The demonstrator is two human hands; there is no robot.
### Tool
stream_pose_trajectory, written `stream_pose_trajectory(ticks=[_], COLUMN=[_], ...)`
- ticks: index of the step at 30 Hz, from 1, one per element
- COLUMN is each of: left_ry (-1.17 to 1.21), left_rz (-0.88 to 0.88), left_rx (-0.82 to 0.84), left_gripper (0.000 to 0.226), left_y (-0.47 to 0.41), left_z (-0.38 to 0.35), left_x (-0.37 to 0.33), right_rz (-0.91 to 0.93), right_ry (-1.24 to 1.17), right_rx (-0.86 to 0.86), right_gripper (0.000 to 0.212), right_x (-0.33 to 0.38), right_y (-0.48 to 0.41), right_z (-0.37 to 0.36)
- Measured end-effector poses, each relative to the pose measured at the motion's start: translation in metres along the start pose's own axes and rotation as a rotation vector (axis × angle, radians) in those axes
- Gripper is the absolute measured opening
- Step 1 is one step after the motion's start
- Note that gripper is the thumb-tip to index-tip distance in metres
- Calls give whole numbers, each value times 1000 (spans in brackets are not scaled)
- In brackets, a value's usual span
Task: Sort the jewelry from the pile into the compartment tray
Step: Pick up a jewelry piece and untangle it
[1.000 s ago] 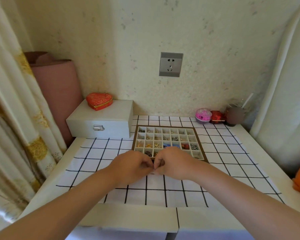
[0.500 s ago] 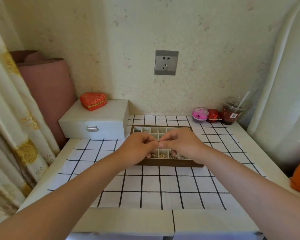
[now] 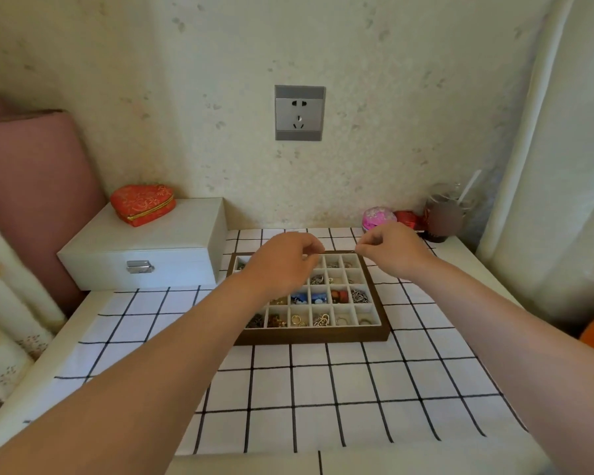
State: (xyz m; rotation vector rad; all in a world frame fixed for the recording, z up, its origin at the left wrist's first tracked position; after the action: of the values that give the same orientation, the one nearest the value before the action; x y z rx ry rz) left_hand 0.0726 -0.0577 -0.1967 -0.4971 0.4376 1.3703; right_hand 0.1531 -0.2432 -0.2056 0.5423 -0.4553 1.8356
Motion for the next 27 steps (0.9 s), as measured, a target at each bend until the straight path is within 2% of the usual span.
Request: stream_pose_trajectory(ticks=[4, 8, 12, 17, 21, 27], left_ry=[-215, -287, -337, -380, -435, -392], left_rz=[-45, -56, -27, -44, -53, -63], left_rx=[23, 60, 124, 122, 138, 118], left_gripper=[32, 45, 50, 52, 54, 56], left_y=[-20, -27, -30, -35, -36, -37], left_z=[-25, -43, -55, -54, -57, -56], left_x=[8, 11, 22, 19, 17, 18], right_rz=[52, 117, 139, 171, 200, 200], right_ry=[223, 434, 466, 438, 492, 492], right_rx=[59, 117, 137, 102, 159, 105], right_gripper=[11, 15, 19, 28, 33, 33], right_x=[3, 5, 4, 5, 4, 2], right_y=[-10, -20, -21, -10, -3, -4], right_z=[-11, -20, -22, -18, -30, -24])
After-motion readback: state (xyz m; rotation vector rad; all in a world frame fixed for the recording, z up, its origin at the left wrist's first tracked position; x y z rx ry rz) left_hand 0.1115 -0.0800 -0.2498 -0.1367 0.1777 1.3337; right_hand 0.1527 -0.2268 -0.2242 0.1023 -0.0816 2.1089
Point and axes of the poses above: each hand's wrist, its own y-axis away from the middle knuckle, its own z-axis out of the back of the hand, x = y × z, the point moved 7 cm from there along -y, towards the middle knuckle, and after that the axes turned 5 degrees about x, right-handed, at the moved point
